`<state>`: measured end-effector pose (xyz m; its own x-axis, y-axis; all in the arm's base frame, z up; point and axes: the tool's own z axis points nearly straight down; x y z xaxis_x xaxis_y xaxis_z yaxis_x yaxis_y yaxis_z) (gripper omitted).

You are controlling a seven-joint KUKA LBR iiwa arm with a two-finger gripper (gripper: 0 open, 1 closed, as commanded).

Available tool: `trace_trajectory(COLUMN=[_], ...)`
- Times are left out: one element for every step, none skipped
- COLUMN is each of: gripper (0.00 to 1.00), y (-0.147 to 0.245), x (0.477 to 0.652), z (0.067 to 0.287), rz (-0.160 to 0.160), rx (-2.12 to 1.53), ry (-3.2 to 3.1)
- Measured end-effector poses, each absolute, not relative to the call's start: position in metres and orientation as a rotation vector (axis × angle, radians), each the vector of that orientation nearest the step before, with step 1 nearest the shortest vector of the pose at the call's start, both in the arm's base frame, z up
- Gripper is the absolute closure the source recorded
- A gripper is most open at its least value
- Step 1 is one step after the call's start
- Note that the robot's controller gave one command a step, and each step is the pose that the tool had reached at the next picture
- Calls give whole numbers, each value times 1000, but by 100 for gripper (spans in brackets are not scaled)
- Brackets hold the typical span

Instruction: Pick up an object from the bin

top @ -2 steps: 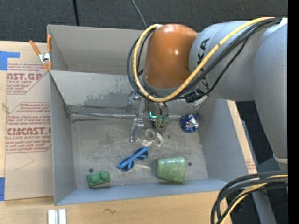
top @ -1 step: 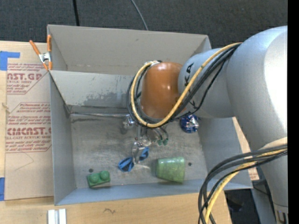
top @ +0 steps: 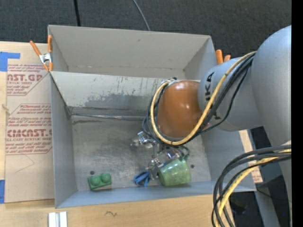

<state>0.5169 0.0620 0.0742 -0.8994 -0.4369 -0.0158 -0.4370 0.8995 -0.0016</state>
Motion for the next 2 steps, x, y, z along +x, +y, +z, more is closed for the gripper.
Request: trace_trajectory(gripper=[100, 100], y=[60, 0], x=[513, 563], z=[74, 211], rz=[1, -6], rx=[-705, -972], ry=[3066, 2976])
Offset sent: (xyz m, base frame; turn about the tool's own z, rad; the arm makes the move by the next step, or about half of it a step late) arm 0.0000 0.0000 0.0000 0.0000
